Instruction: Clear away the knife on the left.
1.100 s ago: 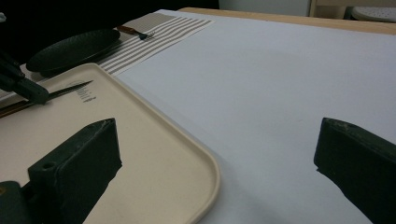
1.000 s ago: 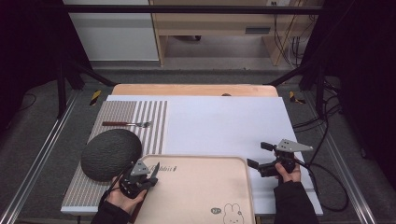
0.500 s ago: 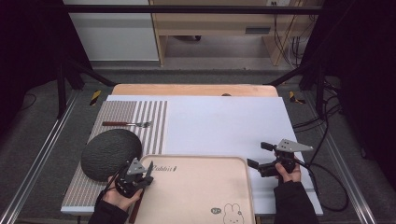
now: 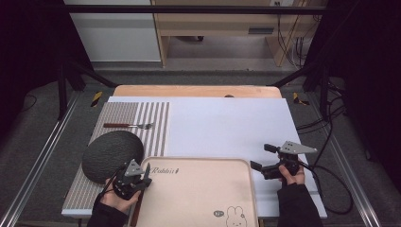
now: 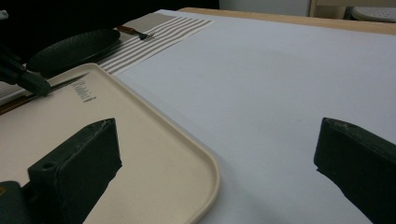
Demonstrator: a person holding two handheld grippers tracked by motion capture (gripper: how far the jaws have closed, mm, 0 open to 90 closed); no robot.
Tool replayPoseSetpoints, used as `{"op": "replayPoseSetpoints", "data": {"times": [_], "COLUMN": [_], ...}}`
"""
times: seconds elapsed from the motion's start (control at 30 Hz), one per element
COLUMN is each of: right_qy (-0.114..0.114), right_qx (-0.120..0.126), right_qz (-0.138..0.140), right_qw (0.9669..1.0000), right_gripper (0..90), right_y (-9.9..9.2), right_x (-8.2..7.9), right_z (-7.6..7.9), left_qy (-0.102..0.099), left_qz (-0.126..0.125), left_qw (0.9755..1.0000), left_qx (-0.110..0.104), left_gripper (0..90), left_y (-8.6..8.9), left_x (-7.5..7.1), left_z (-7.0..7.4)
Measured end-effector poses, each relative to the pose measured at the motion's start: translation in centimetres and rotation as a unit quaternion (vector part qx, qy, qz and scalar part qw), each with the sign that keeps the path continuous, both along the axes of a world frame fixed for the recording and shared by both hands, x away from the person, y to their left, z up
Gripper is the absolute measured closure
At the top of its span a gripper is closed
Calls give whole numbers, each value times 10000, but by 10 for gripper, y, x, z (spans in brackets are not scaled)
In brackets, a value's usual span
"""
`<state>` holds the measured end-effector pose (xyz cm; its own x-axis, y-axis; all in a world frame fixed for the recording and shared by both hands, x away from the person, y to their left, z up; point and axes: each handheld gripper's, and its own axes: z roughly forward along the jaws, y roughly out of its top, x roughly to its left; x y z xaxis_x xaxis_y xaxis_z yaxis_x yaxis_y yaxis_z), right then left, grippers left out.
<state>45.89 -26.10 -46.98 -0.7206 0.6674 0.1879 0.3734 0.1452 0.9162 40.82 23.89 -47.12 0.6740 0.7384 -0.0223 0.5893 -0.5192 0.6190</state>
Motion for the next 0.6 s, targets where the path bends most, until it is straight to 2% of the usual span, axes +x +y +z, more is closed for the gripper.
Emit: {"op": "replayPoseSetpoints", "data": {"times": [0.1,0.2,0.43,0.6], "right_qy": [0,1,7,15], "right_qx": [1,-2,-1,-5], "right_qz": [0,-1,-2,-12], "right_qw": [10000,10000,10000,10000], "right_gripper": [7,7,7,7], "right_y": [0,0,0,0], "right_x": [0,0,0,0], "right_z": [0,0,0,0], "left_qy": [-56,-163,-520,-625], "left_qz": [3,7,159,197], "left_qw": [9999,9996,9966,9942], "left_qx": [-92,-240,-623,-858], "left_gripper": [881,806,546,380], "left_y": [2,5,17,24], "left_x": [0,-1,-3,-2], "left_z": [2,7,20,25]}}
